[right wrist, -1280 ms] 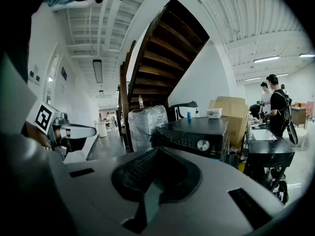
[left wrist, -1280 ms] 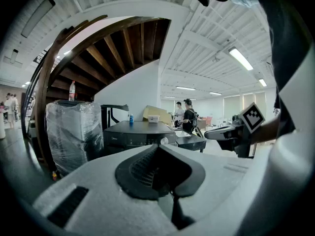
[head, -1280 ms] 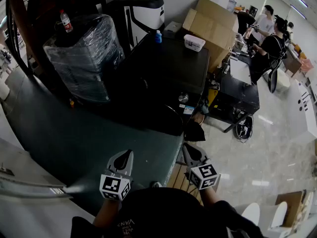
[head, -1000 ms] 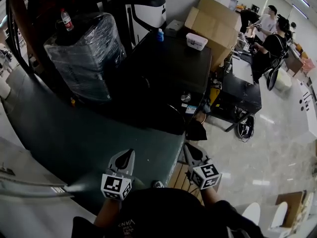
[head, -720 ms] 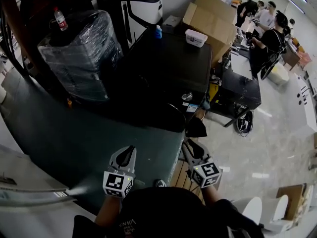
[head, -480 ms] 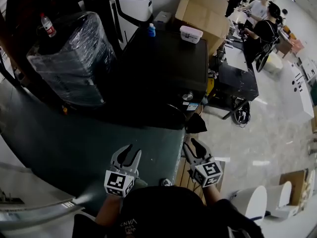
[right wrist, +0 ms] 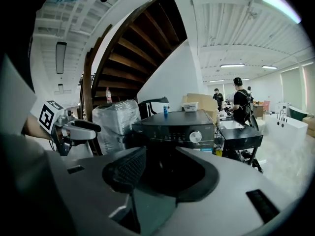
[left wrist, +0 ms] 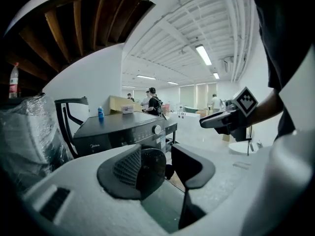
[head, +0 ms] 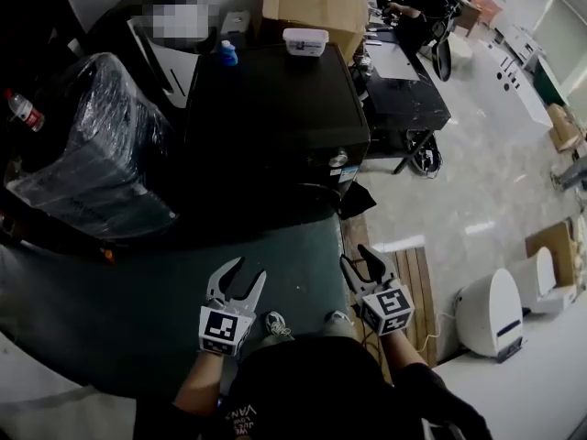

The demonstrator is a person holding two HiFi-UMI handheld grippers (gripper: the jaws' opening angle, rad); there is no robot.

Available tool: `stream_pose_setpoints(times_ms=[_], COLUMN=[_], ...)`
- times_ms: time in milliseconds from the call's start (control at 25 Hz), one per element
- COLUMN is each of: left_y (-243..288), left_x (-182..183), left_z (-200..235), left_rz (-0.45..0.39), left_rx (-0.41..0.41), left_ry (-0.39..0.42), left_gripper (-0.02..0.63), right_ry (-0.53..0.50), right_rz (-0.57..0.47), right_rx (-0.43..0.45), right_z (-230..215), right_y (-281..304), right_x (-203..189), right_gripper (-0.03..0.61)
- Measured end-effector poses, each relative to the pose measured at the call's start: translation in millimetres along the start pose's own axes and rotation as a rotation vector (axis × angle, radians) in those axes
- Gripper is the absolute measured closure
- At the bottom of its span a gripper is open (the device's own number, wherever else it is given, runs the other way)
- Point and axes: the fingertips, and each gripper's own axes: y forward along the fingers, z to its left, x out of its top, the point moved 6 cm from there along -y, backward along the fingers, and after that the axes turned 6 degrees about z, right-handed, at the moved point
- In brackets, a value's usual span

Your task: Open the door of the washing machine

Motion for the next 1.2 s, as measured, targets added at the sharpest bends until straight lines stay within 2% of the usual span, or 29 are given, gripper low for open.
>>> stream_pose_setpoints(times_ms=[240, 480, 920, 1200], left_y=[20.0, 57.5, 169.8, 250.2], left_x=[-7.2, -15.5, -27.8, -30.8], left_z=[33.0, 43.4, 47.1, 61.3], left_rz=[0.023, 0.085, 0.171, 0.228], left_rx=[-0.093, -0.131, -0.139, -0.128], left_ry=[0.088, 0.156, 0.3, 0.34], left_gripper=[0.417, 0.408, 0.407, 0.404], right_ry=[0.008, 0.012, -0.075, -0.142], right_rz=[0.01, 0.035, 0.134, 0.196], right_rx=[-0.089, -0.1, 0.013, 0.078], right_z=[10.5, -3.3, -76.1, -124.0], right_y=[16.1, 38.0, 122.8, 193.0], right_x=[-5.1, -16.9, -39.9, -65.3], right_gripper=[0.394, 0.391, 0.39, 0.383])
